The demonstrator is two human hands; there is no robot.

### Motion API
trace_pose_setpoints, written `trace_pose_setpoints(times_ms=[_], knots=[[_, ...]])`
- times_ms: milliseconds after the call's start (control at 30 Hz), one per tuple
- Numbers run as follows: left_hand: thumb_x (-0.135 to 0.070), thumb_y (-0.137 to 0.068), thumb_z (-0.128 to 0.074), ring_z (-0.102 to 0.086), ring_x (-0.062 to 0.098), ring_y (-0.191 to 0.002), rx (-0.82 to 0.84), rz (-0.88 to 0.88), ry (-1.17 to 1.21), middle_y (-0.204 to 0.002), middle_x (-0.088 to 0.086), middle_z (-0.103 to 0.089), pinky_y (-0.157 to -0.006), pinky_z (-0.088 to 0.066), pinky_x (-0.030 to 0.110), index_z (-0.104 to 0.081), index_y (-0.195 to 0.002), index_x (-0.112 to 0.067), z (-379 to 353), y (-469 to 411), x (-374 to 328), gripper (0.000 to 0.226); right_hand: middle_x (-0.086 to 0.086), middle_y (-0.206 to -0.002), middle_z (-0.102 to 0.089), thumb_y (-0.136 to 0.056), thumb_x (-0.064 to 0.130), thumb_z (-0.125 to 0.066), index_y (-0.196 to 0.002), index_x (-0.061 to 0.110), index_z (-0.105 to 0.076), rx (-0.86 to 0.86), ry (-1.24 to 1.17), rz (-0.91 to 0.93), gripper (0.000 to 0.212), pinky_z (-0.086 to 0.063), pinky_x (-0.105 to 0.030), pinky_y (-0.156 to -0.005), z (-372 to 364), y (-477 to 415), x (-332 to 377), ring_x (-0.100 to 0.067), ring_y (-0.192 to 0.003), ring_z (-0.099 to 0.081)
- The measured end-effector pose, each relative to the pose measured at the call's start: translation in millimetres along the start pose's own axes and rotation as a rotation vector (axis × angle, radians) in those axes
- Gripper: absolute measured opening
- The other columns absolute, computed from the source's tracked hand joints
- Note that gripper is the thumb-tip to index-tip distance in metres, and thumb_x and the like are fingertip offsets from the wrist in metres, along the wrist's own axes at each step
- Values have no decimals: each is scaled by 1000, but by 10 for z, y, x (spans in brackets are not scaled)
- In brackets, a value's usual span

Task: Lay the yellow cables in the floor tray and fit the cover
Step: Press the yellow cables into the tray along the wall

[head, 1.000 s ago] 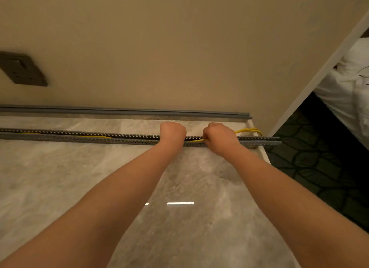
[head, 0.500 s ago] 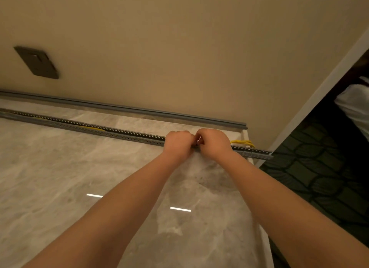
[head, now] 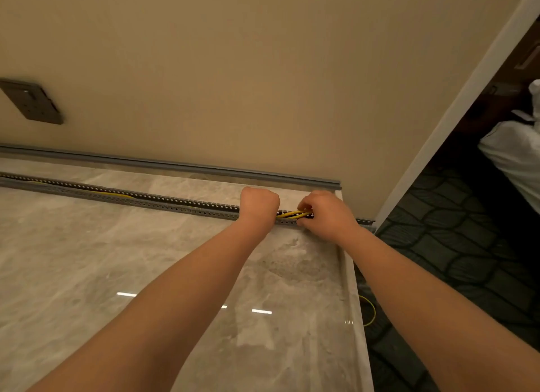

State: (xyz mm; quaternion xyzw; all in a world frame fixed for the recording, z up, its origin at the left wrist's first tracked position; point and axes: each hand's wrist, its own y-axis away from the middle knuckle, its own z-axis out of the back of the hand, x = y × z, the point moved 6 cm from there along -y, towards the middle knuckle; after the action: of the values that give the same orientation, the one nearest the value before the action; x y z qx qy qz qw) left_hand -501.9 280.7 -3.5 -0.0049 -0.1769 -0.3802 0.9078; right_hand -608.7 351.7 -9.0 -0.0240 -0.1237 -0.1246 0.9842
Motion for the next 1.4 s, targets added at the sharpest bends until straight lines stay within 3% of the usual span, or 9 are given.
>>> trace_pose_setpoints(times_ms=[133, 300, 400, 567, 667, 833, 967, 1200, 1400], knots=[[-3, -81, -59, -56, 21, -71, -6, 5, 6, -63, -7, -42, -67, -31, 28, -49, -77, -23, 11, 27, -27, 23, -1, -98, -65, -81, 33, -70, -95, 21, -70, -39, 72, 22, 19, -50, -34, -77, 13, 12, 64, -21, -98, -57], [0, -80, -59, -41, 16, -53, -15, 14, 1, -59, -5, -42, -65, -31, 28, -50, -74, -22, 46, 77, -27, 25, -3, -97, -67, -84, 29, -67, -89, 19, -70, -31, 177, 60, 12, -48, -33, -71, 40, -8, 128, -25, -93, -61], [-8, -84, -60, -60, 23, -68, -95, -30, 76, -83, 0, -65, -61, -33, 29, -64, -82, -22, 41, 114, -76, 14, -3, -95, -69, -84, 29, -66, -89, 20, -71, -26, 198, 66, 11, -49, -33, -70, 55, -25, 137, -25, -90, -62], [-27, -90, -58, -65, 26, -82, -223, -96, 215, -93, 1, -65, -59, -38, 29, -71, -97, -23, 108, 133, -297, 16, 1, -85, -70, -76, 35, -71, -76, 23, -69, -73, 59, -4, 12, -45, -30, -62, 82, -14, 32, -22, -80, -62], [-17, -89, -59, -66, 24, -80, -153, -83, 125, -88, 1, -68, -56, -36, 28, -68, -87, -19, 168, 56, -382, 10, 3, -76, -59, -73, 39, -73, -67, 24, -56, -46, -48, -22, 24, -37, -28, -59, 49, -4, -25, -20, -75, -55], [-5, -87, -57, -52, 20, -66, 9, -77, 66, -74, -1, -54, -55, -35, 27, -61, -82, -18, 315, -79, -503, 14, 4, -86, -51, -74, 48, -68, -79, 24, -56, 68, -108, -81, 27, -48, -34, -67, -14, 29, -211, -18, -81, -51], [-2, -85, -58, -33, 13, -47, 50, -59, 40, -58, -3, -38, -42, -22, 22, -41, -59, -16, 335, -113, -572, 33, 2, -74, -54, -76, 56, -61, -68, 22, -56, 128, -100, -119, 35, -38, -29, -52, -9, 99, -455, -18, -68, -52], [-6, -84, -60, -32, 12, -46, 64, -18, 40, -57, -5, -38, -44, -20, 21, -41, -59, -18, 337, -155, -497, 34, 0, -92, -48, -84, 33, -62, -94, 16, -62, 148, -162, -65, 20, -36, -29, -64, 12, 19, -521, -17, -80, -49], [-9, -85, -62, -34, 13, -46, 78, 0, 31, -58, -4, -41, -43, -21, 22, -44, -61, -18, 312, -218, -415, 31, 3, -83, -50, -75, 41, -73, -81, 19, -53, 126, -89, -27, 30, -36, -29, -56, 84, -96, -496, -17, -73, -49]])
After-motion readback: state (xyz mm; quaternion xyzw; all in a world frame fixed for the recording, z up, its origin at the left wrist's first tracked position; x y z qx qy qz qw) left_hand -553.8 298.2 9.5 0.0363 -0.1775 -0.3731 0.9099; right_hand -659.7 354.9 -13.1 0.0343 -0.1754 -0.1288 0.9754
